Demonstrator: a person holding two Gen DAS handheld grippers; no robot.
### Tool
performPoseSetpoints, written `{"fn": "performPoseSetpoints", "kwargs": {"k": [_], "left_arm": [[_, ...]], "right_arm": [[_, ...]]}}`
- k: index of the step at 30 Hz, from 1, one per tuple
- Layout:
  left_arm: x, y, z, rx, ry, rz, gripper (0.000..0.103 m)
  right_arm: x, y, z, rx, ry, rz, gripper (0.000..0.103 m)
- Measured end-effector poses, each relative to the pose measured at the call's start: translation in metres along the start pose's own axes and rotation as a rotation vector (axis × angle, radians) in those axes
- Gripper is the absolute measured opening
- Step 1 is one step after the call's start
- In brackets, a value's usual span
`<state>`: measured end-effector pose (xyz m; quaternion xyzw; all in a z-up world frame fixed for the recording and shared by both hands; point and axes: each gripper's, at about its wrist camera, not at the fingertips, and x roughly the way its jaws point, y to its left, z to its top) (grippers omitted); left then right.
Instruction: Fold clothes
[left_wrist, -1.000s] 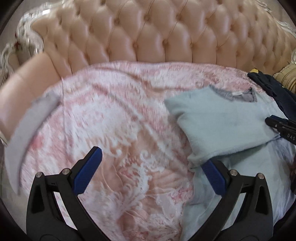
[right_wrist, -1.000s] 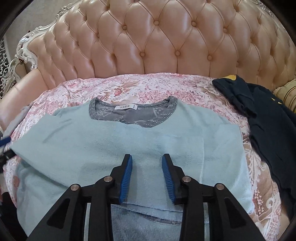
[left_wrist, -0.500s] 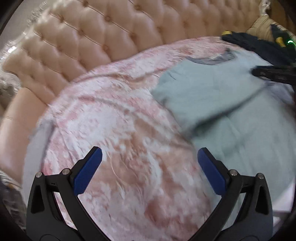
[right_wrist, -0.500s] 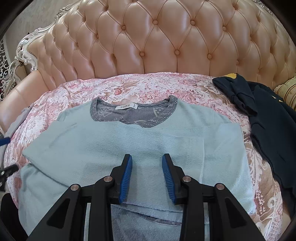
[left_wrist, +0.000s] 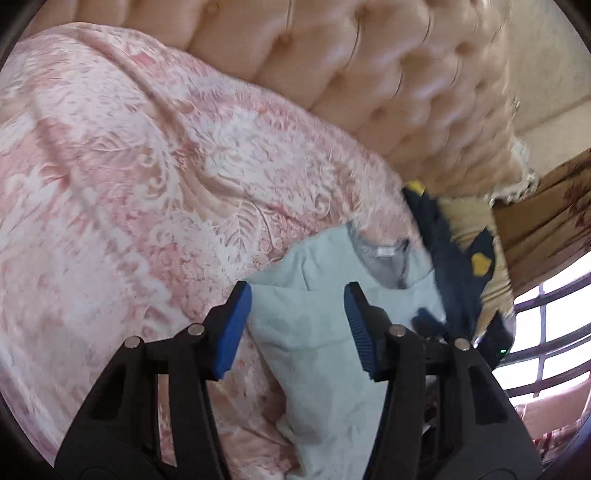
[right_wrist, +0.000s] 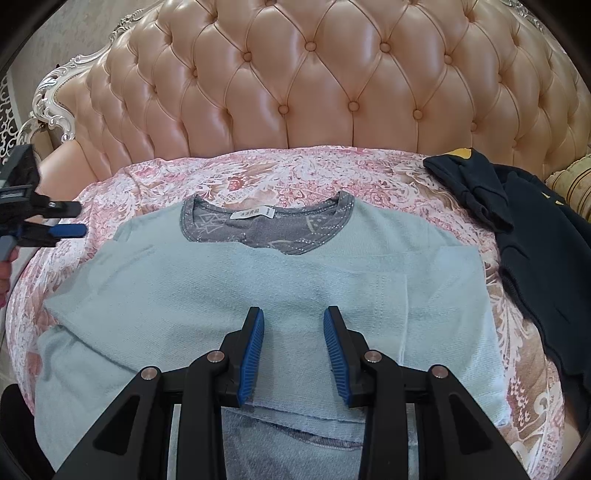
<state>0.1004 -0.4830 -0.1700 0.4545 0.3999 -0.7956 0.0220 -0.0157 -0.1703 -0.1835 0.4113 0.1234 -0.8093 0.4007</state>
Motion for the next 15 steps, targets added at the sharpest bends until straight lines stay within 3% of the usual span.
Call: {"fn": "performPoseSetpoints", "kwargs": {"k": [10,14,15], "left_arm": [[0.029,0.026,-0.001,-0.044,0.070,0.042,0.055],[0.036,0.022,-0.002,-0.019,0.072,0.056,0.055],[0.035,0.020,-0.001,-0.014,0.065,0.058,0.046]], "right_arm": [[0.000,-0.001,-0.001,0.005,-0.007,0.011,0.037],[0.000,-0.001,-0.001,0.005,-0.008,0.010,0.037],[0.000,-0.001,-0.001,0.005,-0.008,0.010,0.037]]}}
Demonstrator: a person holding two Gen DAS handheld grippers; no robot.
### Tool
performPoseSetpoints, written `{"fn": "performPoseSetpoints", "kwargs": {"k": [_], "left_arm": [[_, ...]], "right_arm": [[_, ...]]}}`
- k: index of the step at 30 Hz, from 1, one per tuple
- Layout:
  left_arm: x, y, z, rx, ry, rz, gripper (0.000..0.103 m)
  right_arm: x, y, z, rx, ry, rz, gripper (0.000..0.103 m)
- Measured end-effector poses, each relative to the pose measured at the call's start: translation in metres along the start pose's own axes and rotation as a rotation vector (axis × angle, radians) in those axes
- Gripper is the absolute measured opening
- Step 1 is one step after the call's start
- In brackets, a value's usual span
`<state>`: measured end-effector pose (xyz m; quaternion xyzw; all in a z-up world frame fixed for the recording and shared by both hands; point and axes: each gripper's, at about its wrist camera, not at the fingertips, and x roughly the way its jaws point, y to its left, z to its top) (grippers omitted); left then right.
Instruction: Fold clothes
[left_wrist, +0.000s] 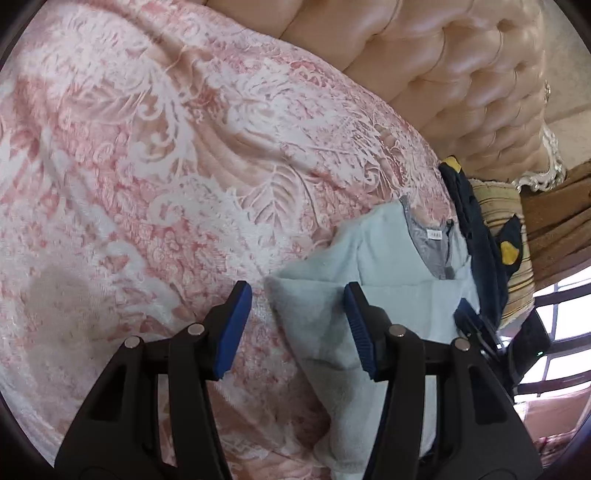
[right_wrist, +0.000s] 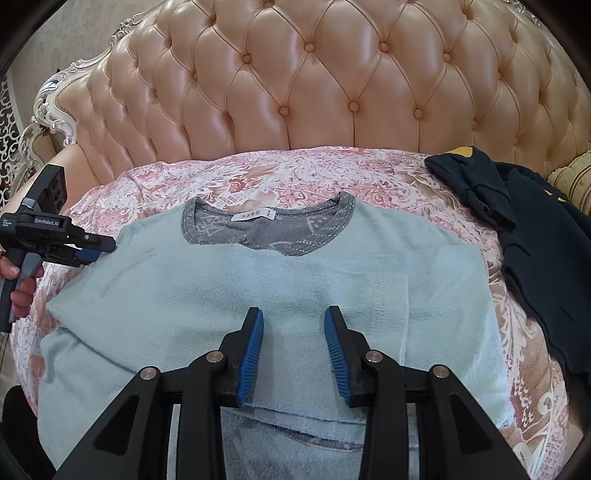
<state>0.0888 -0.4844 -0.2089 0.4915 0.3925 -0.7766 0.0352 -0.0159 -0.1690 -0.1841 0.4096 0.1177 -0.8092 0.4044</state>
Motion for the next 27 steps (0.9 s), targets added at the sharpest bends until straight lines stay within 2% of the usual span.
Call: {"fn": "performPoseSetpoints", "kwargs": {"k": [1,4,7,11,14,16,18,20,25,26,27], "left_arm": [[-0.001,-0.001,0.000,0.003,-0.007,0.001,0.032],[-0.002,-0.009,0.001,0.043,-0.019,0.033,0.016],[-0.006,-0.015,0.000,0.083,-0.053,0.075,0.009],[-0.024,-0.043,-0.006,0.174,-0.154,0.166,0.008],[-0.033,-0.068,-0.014,0.289,-0.229,0.296,0.007],[-0.028,-0.075,-0.007,0.319,-0.250,0.361,0.006],[-0.015,-0.070,0.004,0.303,-0.215,0.412,0.005],[-0.006,-0.061,0.006,0.276,-0.185,0.401,0.005],[-0.027,-0.040,-0.003,0.167,-0.274,0.197,0.006],[-0.030,-0.036,-0.003,0.146,-0.271,0.157,0.007],[-0.033,-0.031,-0.002,0.125,-0.264,0.116,0.015]], "right_arm": [[0.000,0.000,0.000,0.000,0.000,-0.001,0.037],[0.000,0.001,0.000,-0.002,-0.001,-0.003,0.037],[0.000,0.001,0.000,-0.003,-0.001,-0.004,0.037],[0.000,0.001,0.000,-0.003,-0.002,-0.004,0.037],[0.000,0.001,0.000,-0.002,-0.003,-0.003,0.037],[0.000,0.001,-0.001,-0.003,-0.004,-0.004,0.037],[-0.001,0.002,-0.001,-0.004,-0.004,-0.004,0.037],[-0.001,0.002,-0.001,-0.004,-0.004,-0.005,0.037],[-0.001,0.001,-0.001,0.002,-0.006,0.001,0.037],[-0.001,0.001,-0.001,0.002,-0.007,0.002,0.037],[-0.001,0.000,0.000,0.002,-0.007,0.002,0.037]]}}
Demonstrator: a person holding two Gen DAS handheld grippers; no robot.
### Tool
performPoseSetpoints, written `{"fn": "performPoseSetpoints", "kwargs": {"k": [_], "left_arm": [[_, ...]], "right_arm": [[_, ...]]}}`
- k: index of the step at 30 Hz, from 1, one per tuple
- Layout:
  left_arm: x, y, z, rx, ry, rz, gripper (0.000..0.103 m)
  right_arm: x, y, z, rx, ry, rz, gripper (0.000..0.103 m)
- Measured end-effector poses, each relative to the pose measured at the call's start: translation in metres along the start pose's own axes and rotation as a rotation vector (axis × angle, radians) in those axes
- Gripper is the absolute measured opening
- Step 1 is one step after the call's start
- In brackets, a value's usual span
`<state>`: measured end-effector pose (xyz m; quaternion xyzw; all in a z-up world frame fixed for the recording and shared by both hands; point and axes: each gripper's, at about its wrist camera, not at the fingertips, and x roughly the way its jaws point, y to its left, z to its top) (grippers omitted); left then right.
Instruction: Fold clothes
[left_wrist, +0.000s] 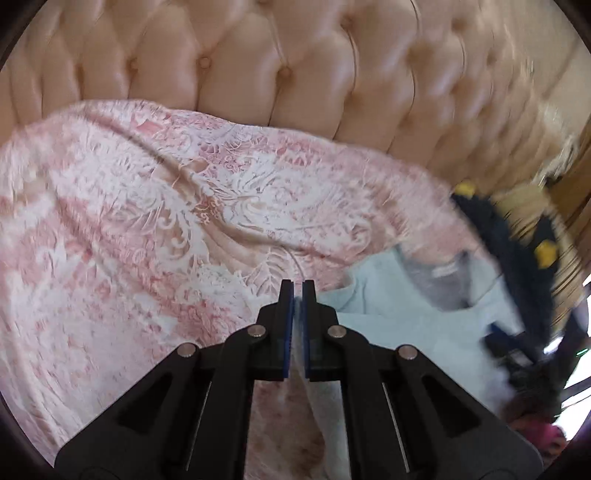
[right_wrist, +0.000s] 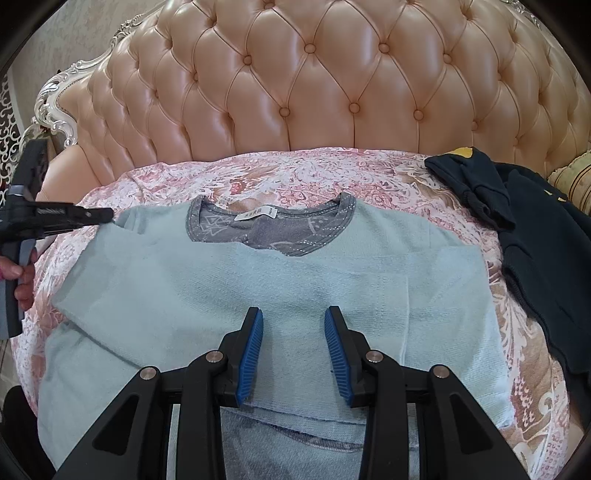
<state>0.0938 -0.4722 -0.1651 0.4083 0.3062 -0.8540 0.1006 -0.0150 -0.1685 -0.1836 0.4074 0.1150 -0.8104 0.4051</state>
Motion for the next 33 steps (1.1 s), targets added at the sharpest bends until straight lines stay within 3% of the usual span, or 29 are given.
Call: {"fn": "performPoseSetpoints", "kwargs": {"k": [1,3,7,10,12,15,17,20,21,24,30,33], "left_arm": [[0.000,0.003,0.001,-0.021,0.013,-0.034,0.037],[-0.001,0.005,0.006,-0.045,0.033,-0.077,0.069],[0.000,-0.014,0.023,0.048,0.040,-0.054,0.069],[0.021,-0.038,0.025,0.204,0.161,0.007,0.069],[0.036,-0.049,0.022,0.310,0.213,0.053,0.064],[0.053,-0.046,0.019,0.336,0.275,0.045,0.037],[0.061,-0.047,0.016,0.353,0.306,0.045,0.029],[0.058,-0.052,0.011,0.388,0.287,0.060,0.017],[0.056,-0.053,0.009,0.399,0.279,0.065,0.008],[0.053,-0.056,0.006,0.434,0.265,0.083,0.005],[0.038,-0.092,0.009,0.592,0.130,0.253,0.005],[0.051,-0.093,0.013,0.612,0.143,0.330,0.005]], "right_arm": [[0.000,0.000,0.000,-0.001,0.000,-0.001,0.037],[0.000,0.000,0.000,-0.003,0.000,-0.004,0.037],[0.001,0.001,0.000,-0.007,0.000,-0.010,0.037],[0.002,0.001,-0.001,-0.007,-0.001,-0.009,0.037],[0.002,0.001,-0.001,-0.006,-0.002,-0.009,0.037],[0.002,0.001,-0.001,-0.006,-0.003,-0.008,0.037],[0.002,0.001,-0.001,-0.004,-0.004,-0.007,0.037],[0.002,0.000,-0.001,-0.002,-0.005,-0.003,0.037],[0.002,-0.001,-0.001,0.000,-0.006,-0.001,0.037],[0.001,-0.002,-0.002,0.005,-0.008,0.006,0.037],[0.001,-0.001,-0.002,0.005,-0.009,0.006,0.037],[0.001,-0.001,-0.002,0.005,-0.009,0.006,0.037]]}}
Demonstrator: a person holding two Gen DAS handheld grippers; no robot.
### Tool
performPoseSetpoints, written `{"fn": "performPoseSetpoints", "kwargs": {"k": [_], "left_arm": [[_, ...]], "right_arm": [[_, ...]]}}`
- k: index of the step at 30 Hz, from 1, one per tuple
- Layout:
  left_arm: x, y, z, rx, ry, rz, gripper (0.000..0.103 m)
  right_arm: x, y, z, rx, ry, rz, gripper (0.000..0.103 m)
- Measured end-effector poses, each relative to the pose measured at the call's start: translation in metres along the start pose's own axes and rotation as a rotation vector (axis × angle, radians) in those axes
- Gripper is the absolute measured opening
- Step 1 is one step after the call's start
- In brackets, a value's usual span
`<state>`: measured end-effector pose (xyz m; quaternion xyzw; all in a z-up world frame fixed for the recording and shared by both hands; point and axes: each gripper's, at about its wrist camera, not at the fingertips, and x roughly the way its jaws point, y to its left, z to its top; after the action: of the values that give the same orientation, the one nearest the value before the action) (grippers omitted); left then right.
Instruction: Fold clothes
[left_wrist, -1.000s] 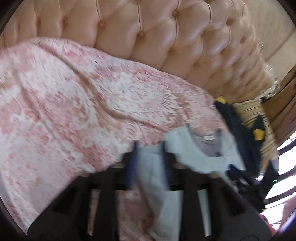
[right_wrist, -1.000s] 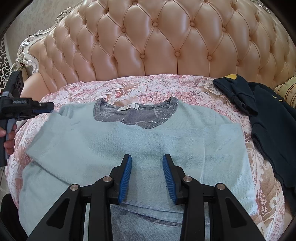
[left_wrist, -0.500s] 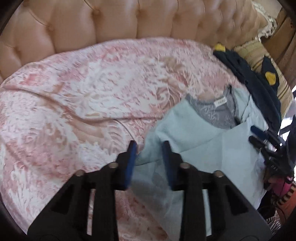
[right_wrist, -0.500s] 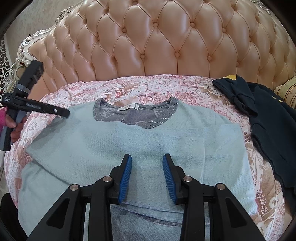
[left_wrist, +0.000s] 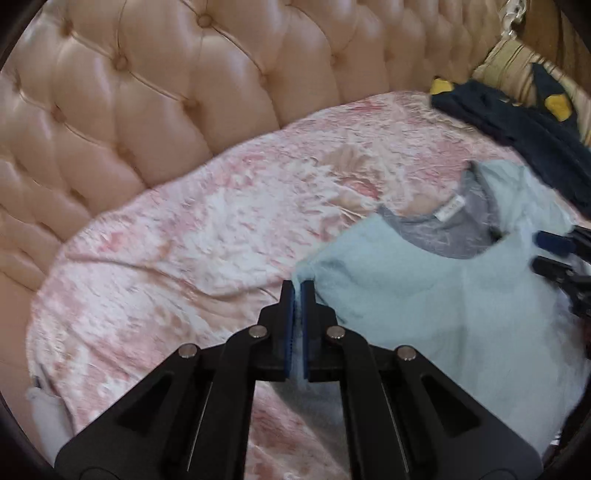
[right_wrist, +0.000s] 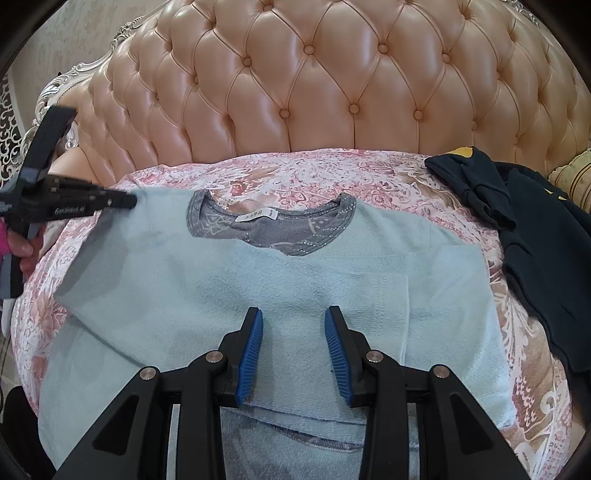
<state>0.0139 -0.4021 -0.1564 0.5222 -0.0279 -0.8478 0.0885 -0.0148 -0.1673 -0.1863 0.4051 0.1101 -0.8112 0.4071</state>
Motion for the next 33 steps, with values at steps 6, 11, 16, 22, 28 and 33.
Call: {"fn": "performPoseSetpoints", "kwargs": {"k": [6,11,16,22,28,33], "left_arm": [[0.031,-0.004,-0.014,-0.026,0.018,0.051,0.014],[-0.013,0.024,-0.027,-0.162,-0.130,0.179,0.086],[-0.081,0.020,-0.061,-0.174,-0.243,0.154,0.102],[-0.092,-0.025,-0.139,-0.225,-0.209,0.336,0.102],[-0.064,-0.040,-0.162,-0.265,-0.175,0.328,0.102],[-0.062,-0.029,-0.146,-0.339,-0.218,0.330,0.102]], "right_arm": [[0.000,0.000,0.000,-0.001,0.000,0.000,0.037],[-0.001,-0.001,0.000,0.002,-0.001,0.004,0.037],[0.000,0.000,0.000,0.000,-0.001,0.000,0.037],[0.000,0.001,0.001,-0.006,0.000,-0.006,0.037],[0.000,0.002,0.001,-0.013,0.002,-0.014,0.037],[0.000,0.003,0.001,-0.018,0.002,-0.020,0.037]]}}
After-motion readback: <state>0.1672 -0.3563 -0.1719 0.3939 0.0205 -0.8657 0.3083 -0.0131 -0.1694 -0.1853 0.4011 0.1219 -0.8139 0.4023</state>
